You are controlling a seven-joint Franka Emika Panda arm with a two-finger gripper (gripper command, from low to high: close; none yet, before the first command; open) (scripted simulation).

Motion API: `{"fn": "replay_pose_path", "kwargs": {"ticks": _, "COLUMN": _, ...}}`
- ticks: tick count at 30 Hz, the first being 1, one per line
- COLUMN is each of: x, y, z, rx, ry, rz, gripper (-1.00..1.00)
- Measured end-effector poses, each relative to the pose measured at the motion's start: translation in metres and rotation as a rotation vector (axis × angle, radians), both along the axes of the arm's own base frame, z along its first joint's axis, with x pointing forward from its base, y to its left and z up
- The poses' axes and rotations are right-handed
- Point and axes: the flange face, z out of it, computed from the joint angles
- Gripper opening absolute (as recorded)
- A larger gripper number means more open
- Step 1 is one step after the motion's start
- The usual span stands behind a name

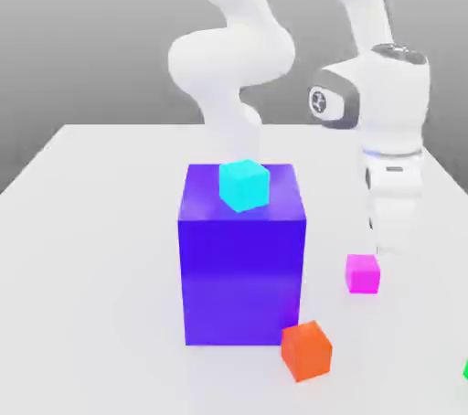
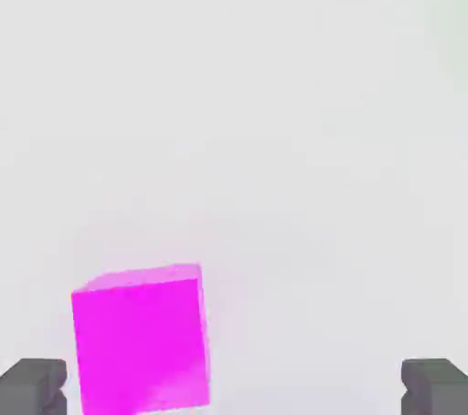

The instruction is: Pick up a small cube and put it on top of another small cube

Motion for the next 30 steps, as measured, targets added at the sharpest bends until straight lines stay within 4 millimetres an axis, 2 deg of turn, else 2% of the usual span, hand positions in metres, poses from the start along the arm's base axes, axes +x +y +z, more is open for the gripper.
{"fn": "replay_pose_path", "kwargs": {"ticks": 6, "x": -0.001, "y": -0.004, "z": -0.049, "rx": -0.003, "ry": 0.006, "rz": 0.0, "gripper": 0.0}}
{"fn": "replay_pose_path", "kwargs": {"ticks": 7, "x": -0.002, "y": -0.004, "z": -0.055, "rx": -0.004, "ry": 0.006, "rz": 0.0, "gripper": -1.0}}
{"fn": "replay_pose_path", "kwargs": {"ticks": 14, "x": -0.002, "y": -0.004, "z": -0.055, "rx": -0.005, "ry": 0.006, "rz": 0.0, "gripper": -1.0}}
{"fn": "replay_pose_path", "kwargs": {"ticks": 22, "x": -0.002, "y": -0.003, "z": 0.003, "rx": -0.006, "ry": 0.006, "rz": 0.003, "gripper": -1.0}}
{"fn": "replay_pose_path", "kwargs": {"ticks": 24, "x": 0.011, "y": 0.005, "z": 0.01, "rx": -0.008, "ry": 0.004, "rz": -0.014, "gripper": -1.0}}
{"fn": "replay_pose_path", "kwargs": {"ticks": 30, "x": 0.068, "y": 0.043, "z": 0.025, "rx": -0.013, "ry": 0.0, "rz": -0.085, "gripper": -1.0}}
